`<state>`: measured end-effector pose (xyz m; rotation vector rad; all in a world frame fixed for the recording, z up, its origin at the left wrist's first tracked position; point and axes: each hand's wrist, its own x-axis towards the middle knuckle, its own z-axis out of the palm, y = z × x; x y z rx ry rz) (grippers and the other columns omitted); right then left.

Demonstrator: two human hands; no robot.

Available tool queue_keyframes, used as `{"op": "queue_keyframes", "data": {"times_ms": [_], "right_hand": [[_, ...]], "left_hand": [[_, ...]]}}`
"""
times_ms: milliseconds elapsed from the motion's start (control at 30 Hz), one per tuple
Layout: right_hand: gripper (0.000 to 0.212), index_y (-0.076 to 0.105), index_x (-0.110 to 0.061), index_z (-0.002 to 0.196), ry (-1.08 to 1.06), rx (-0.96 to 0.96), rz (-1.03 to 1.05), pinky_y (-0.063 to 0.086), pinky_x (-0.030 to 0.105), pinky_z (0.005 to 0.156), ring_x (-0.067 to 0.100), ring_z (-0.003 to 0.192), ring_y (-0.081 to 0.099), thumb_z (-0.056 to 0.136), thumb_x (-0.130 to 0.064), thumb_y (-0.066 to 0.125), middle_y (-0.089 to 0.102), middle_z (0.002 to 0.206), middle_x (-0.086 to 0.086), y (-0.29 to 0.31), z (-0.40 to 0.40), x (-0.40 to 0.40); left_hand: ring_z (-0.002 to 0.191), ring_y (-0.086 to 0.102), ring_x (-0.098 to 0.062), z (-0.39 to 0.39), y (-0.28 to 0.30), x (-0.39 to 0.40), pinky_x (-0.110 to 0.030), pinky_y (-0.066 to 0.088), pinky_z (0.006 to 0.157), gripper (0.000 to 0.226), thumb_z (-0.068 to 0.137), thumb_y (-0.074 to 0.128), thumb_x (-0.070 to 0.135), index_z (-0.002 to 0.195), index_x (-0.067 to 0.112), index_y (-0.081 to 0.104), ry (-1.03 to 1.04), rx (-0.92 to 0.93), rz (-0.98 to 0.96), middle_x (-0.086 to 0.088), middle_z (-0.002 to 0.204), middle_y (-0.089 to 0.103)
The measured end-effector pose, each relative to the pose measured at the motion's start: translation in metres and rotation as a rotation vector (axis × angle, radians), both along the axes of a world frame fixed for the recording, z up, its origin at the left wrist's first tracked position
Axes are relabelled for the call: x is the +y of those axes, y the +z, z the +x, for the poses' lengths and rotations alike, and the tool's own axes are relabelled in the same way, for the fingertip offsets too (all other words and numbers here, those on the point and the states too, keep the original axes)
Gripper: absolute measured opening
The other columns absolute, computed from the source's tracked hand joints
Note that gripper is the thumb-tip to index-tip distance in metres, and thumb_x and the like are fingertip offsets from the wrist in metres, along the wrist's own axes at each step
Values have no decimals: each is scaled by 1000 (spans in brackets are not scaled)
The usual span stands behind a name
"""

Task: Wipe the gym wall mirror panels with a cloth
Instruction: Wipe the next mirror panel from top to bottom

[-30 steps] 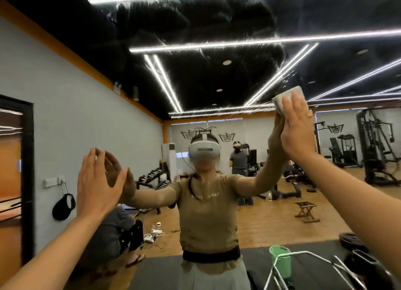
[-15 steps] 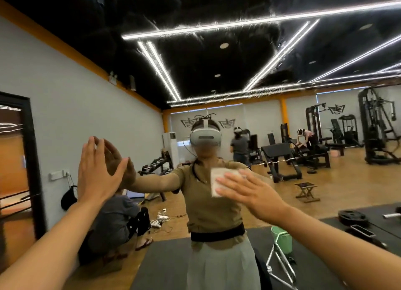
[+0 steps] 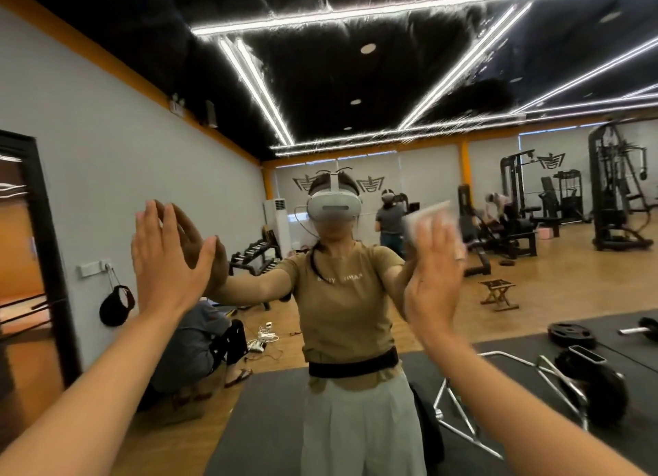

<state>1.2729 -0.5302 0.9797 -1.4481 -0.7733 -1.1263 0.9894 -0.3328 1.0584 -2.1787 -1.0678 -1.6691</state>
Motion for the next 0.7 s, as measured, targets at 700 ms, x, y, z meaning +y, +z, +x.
{"op": "queue_keyframes", "data": {"times_ms": [700], "right_hand": [[61,24,-22,156,-52,174,18,6,51,123,22,153,3,100,0,32,12,166,0,58,-4,-8]], "left_hand": [[152,-10,-19,3,-8,19,-41,-6,122,84,94,32,63,159,18,2,-65,-53,90,-5,167,-6]]}}
